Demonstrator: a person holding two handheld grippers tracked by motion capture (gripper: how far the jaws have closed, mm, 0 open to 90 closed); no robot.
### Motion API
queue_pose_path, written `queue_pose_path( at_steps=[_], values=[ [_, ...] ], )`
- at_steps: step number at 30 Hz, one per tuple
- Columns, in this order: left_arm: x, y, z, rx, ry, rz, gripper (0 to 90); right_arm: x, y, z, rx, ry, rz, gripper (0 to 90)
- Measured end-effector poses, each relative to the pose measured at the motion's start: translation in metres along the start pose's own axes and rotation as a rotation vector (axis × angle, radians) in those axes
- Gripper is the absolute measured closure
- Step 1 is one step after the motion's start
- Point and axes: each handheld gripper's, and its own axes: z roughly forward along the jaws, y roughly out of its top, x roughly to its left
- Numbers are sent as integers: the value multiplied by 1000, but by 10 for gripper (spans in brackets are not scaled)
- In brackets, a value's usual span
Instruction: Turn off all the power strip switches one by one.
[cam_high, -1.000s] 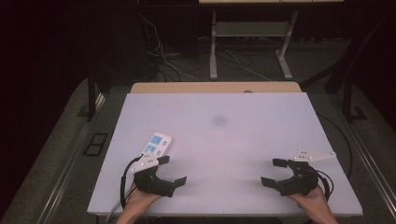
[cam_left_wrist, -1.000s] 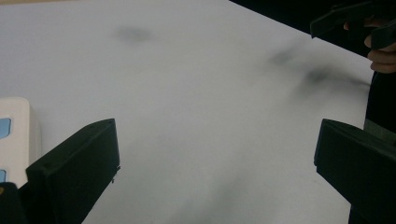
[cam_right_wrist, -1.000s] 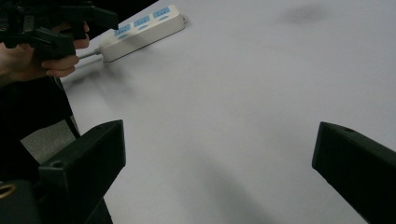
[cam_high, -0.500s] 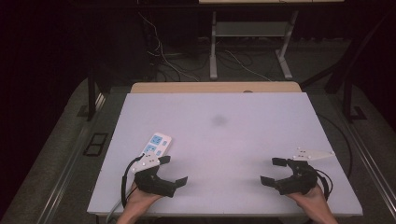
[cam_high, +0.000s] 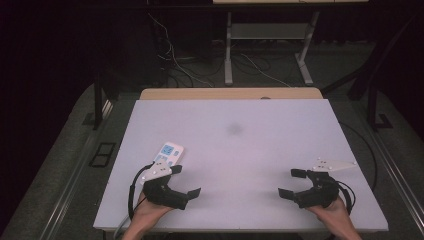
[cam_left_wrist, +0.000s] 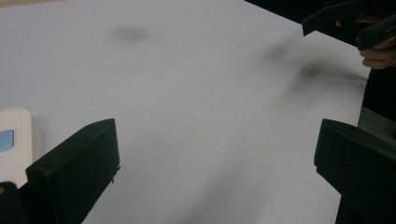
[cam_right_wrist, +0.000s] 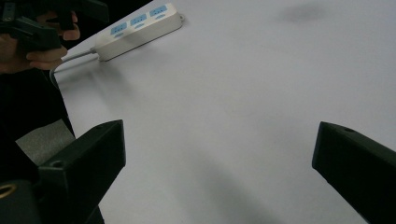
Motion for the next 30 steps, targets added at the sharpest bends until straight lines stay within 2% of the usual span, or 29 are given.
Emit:
queue_pose_path(
  at_steps=[6, 18, 30],
  values=[
    [1, 7, -3, 22, 8, 17, 0, -1, 0, 0, 3, -4, 3, 26],
    [10, 19, -14, 40, 40, 14, 0, -1, 0, 1, 6, -6, 5, 26],
    [21, 24, -27, 76, 68, 9, 0, -1, 0, 1, 9, -8, 5, 26]
  ],
)
